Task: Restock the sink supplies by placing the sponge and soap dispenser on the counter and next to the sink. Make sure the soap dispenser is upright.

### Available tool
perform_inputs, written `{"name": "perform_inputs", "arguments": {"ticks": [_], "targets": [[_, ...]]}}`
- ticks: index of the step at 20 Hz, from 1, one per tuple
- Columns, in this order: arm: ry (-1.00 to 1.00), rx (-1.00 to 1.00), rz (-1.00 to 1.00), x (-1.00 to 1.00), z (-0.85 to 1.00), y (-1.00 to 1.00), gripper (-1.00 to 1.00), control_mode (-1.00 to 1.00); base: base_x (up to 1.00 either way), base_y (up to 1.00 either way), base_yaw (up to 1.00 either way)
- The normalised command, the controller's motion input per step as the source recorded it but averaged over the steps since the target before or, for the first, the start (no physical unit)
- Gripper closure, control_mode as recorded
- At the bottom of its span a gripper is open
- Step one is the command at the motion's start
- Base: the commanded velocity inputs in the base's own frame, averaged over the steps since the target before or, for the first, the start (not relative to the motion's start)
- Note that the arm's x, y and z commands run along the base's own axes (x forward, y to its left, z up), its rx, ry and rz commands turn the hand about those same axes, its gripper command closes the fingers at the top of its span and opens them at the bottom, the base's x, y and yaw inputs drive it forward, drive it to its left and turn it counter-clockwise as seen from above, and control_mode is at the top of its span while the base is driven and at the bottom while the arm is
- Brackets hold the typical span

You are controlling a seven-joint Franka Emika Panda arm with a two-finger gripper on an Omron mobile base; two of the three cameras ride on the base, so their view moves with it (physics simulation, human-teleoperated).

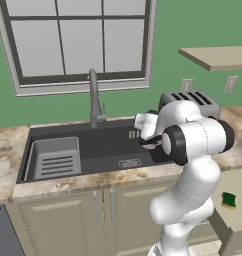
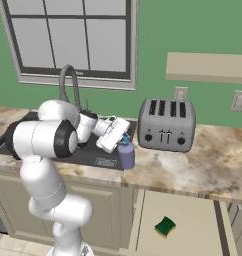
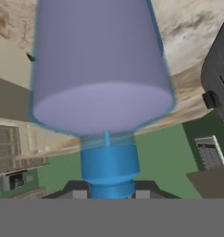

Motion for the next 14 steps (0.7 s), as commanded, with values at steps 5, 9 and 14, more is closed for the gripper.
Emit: {"name": "perform_inputs", "arguments": {"ticks": [5, 9, 14], "targets": [[0.00, -0.03, 0.00, 0.29, 0.00, -0.10, 1.00, -1.00, 0.00, 0.00, 0.00], [0.00, -0.04, 0.00, 0.33, 0.00, -0.13, 1.00, -1.00, 0.00, 0.00, 0.00], [0.00, -0.05, 0.00, 0.26, 0.00, -0.28, 1.00, -1.00, 0.00, 0.00, 0.00]]}}
